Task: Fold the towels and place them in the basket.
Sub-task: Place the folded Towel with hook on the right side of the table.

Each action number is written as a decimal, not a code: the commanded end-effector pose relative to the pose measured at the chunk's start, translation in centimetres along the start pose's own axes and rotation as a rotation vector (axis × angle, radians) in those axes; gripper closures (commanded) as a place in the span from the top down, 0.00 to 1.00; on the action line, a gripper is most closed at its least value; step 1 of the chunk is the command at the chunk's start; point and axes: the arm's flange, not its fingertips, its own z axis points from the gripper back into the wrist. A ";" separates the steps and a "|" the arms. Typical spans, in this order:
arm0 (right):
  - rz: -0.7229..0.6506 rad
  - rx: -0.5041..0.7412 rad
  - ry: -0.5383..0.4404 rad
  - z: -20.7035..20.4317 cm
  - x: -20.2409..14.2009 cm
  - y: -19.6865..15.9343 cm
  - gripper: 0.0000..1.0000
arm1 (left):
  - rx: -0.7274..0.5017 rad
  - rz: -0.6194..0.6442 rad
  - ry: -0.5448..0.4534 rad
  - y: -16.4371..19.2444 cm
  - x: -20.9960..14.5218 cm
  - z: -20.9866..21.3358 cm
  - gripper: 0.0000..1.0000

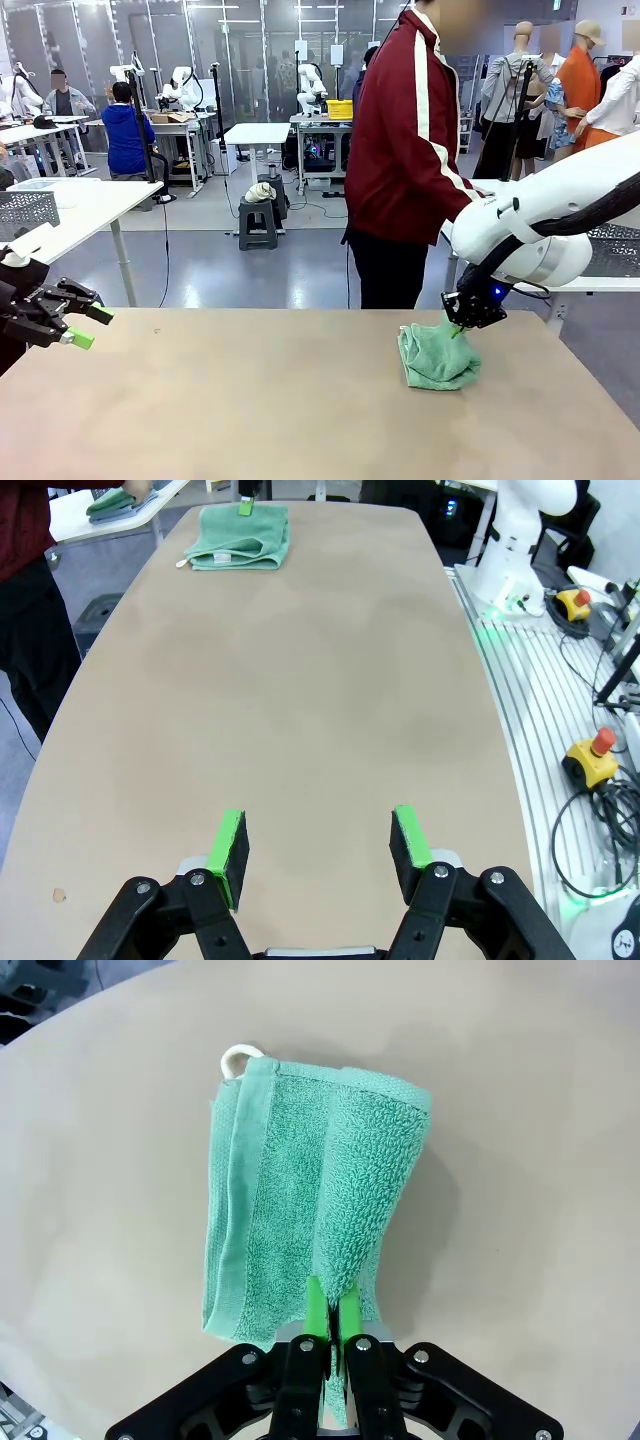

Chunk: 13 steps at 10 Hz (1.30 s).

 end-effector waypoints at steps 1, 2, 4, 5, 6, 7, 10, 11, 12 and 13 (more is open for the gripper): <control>-0.072 -0.011 0.003 -0.7 1.6 -1.0 0.05 | 0.003 0.000 -0.015 -0.2 0.3 0.1 0.73; -0.102 -0.017 0.010 -1.0 2.4 -2.3 0.05 | 0.003 0.000 -0.015 -0.2 0.3 0.1 0.73; -0.169 -0.011 0.010 -1.1 3.1 -5.9 0.05 | 0.003 0.000 -0.015 -0.2 0.3 0.1 0.73; -0.183 -0.009 0.020 -1.3 3.1 -7.9 0.05 | 0.003 0.000 -0.015 -0.2 0.3 0.1 0.73; -0.169 -0.002 0.009 -1.3 3.2 -9.7 0.05 | 0.003 0.000 -0.015 -0.2 0.3 0.1 0.73; -0.188 -0.001 0.004 -1.2 3.3 -11.3 0.05 | 0.003 0.000 -0.015 -0.2 0.3 0.1 0.73; -0.231 0.017 -0.037 -0.9 3.6 -15.3 0.05 | 0.003 0.000 -0.015 -0.2 0.3 0.1 0.73; -0.225 0.024 -0.046 -0.8 4.1 -16.2 0.05 | 0.003 0.000 -0.015 -0.2 0.3 0.1 0.73; -0.227 0.011 -0.052 -0.4 4.5 -16.7 0.05 | 0.003 0.000 -0.015 -0.2 0.3 0.1 0.73; -0.237 0.006 -0.050 -0.1 4.9 -17.2 0.05 | 0.003 0.000 -0.015 -0.2 0.3 0.1 0.73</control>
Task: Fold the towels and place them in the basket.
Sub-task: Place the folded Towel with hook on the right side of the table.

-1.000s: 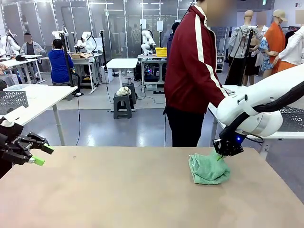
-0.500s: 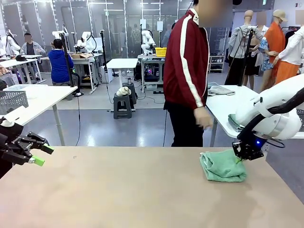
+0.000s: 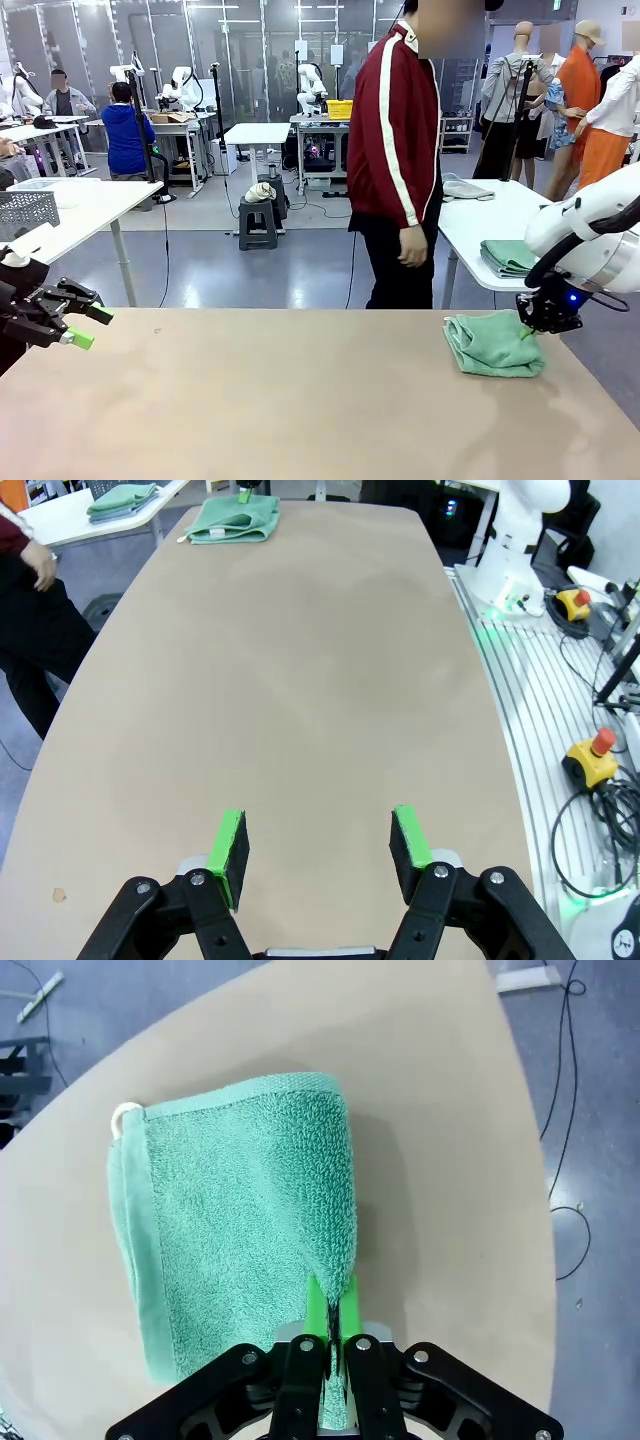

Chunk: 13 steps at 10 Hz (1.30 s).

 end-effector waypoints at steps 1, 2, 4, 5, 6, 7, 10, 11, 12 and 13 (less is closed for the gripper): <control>0.023 0.012 -0.002 -0.1 1.0 -0.6 0.05 | 0.003 0.000 -0.015 -0.2 0.3 0.1 0.73; 0.028 0.004 -0.002 0.0 1.4 -0.8 0.05 | 0.003 0.000 -0.015 -0.2 0.3 0.1 0.73; 0.018 0.022 0.009 0.0 1.7 -0.9 0.25 | 0.003 0.000 -0.015 -0.2 0.3 0.1 0.73; 0.020 0.024 0.015 0.0 1.7 -0.9 0.25 | 0.003 0.000 -0.015 -0.2 0.3 0.1 0.73; 0.024 0.023 0.015 0.2 1.6 -0.9 0.45 | 0.003 0.000 -0.015 -0.2 0.3 0.1 0.73; 0.025 0.021 0.009 0.3 1.6 -1.1 0.28 | 0.003 0.000 -0.015 -0.2 0.3 0.1 0.73; 0.036 0.003 0.038 1.9 1.0 -1.0 0.85 | 0.003 0.000 -0.015 -0.2 0.3 0.1 0.73; 0.028 -0.014 0.056 4.9 -0.6 0.3 0.85 | 0.003 0.000 -0.015 -0.2 0.3 0.1 0.73; 0.025 -0.033 0.045 9.1 -2.9 2.0 0.85 | 0.003 0.000 -0.015 -0.2 0.3 0.1 0.73; 0.034 -0.055 0.010 13.8 -6.1 4.0 0.85 | 0.003 0.000 -0.015 -0.2 0.3 0.1 0.73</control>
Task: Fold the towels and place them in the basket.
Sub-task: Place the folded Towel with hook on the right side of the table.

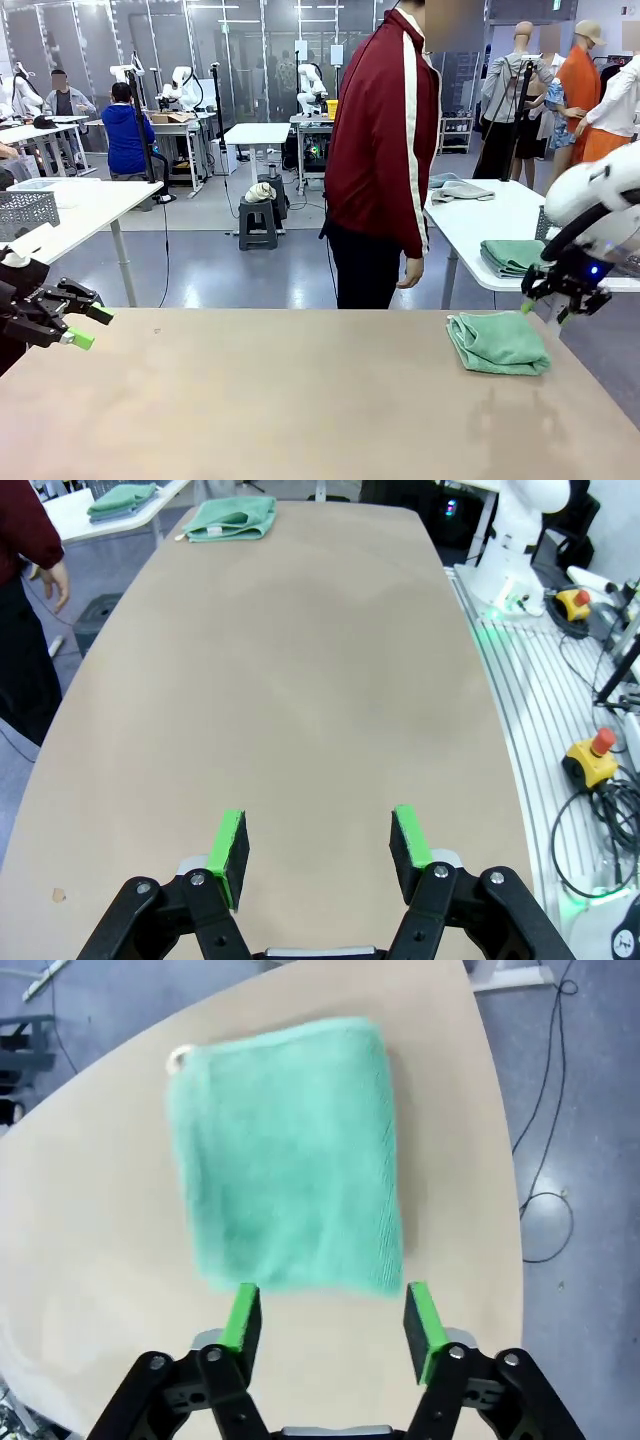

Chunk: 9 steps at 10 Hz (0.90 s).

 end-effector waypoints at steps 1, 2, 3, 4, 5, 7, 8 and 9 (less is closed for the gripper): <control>0.001 -0.090 -0.050 9.4 -7.5 4.4 0.85 | 0.003 0.000 -0.015 -0.2 0.3 0.1 0.73; 0.027 -0.159 -0.127 14.4 -10.8 6.7 0.85 | 0.003 0.000 -0.015 -0.2 0.3 0.1 0.73; 0.042 -0.217 -0.179 18.4 -13.3 8.3 0.85 | 0.003 0.000 -0.015 -0.2 0.3 0.1 0.73; 0.052 -0.231 -0.216 22.2 -15.4 9.4 0.85 | 0.003 0.000 -0.015 -0.2 0.3 0.1 0.73; 0.062 -0.236 -0.239 24.9 -17.2 10.2 0.85 | 0.003 0.000 -0.015 -0.2 0.3 0.1 0.73; 0.116 -0.203 -0.241 27.7 -20.5 11.0 0.85 | 0.003 0.000 -0.015 -0.2 0.3 0.1 0.73; 0.144 -0.168 -0.233 28.2 -21.3 10.6 0.85 | 0.003 0.000 -0.015 -0.2 0.3 0.1 0.73; 0.186 -0.119 -0.217 28.2 -21.8 9.9 0.85 | 0.003 0.000 -0.015 -0.2 0.3 0.1 0.73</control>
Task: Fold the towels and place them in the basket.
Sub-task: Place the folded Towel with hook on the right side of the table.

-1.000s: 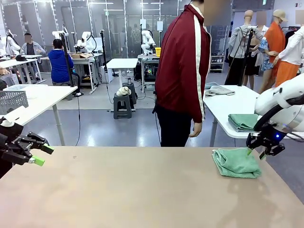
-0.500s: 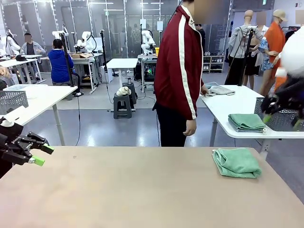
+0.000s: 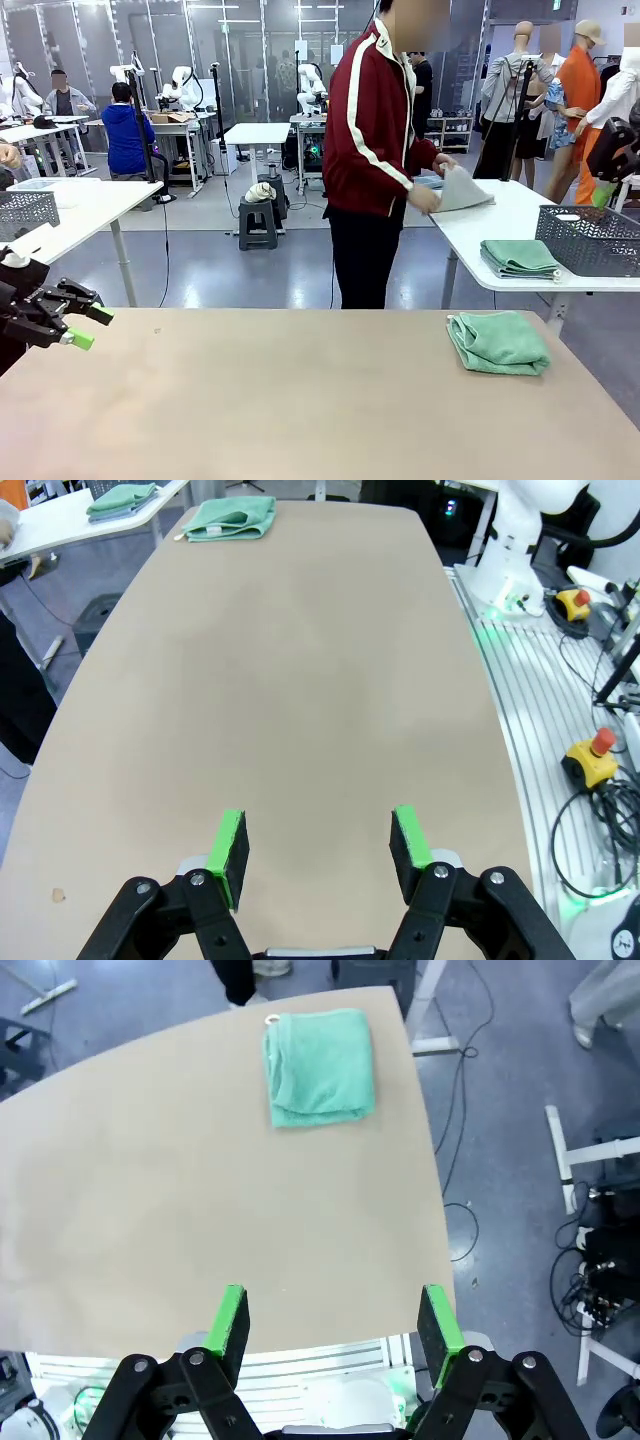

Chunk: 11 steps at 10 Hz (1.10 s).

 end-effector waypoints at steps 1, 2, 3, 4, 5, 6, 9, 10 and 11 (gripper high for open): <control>0.080 0.126 0.035 -1.1 -1.0 -2.2 0.85 | 0.004 0.000 -0.015 -0.2 0.3 0.1 0.73; 0.112 0.147 0.033 -1.2 -1.6 -2.8 0.85 | 0.004 0.000 -0.015 -0.2 0.3 0.1 0.73; 0.202 0.130 0.052 -2.2 -2.0 -3.0 0.85 | 0.004 0.000 -0.015 -0.2 0.3 0.1 0.73; 0.060 0.089 0.025 -0.9 -0.7 -1.6 0.85 | 0.004 0.000 -0.015 -0.2 0.3 0.1 0.73; 0.060 0.089 0.025 -0.9 -0.7 -1.6 0.85 | 0.004 0.000 -0.015 -0.2 0.3 0.1 0.73; 0.060 0.089 0.025 -0.9 -0.7 -1.6 0.85 | 0.004 0.000 -0.015 -0.2 0.3 0.1 0.73; 0.060 0.089 0.025 -0.9 -0.7 -1.6 0.85 | 0.004 0.000 -0.015 -0.2 0.3 0.1 0.73; 0.060 0.089 0.025 -0.9 -0.7 -1.6 0.85 | 0.004 0.000 -0.015 -0.2 0.3 0.1 0.73; 0.060 0.089 0.025 -0.9 -0.7 -1.6 0.85 | 0.004 0.000 -0.015 -0.2 0.3 0.1 0.73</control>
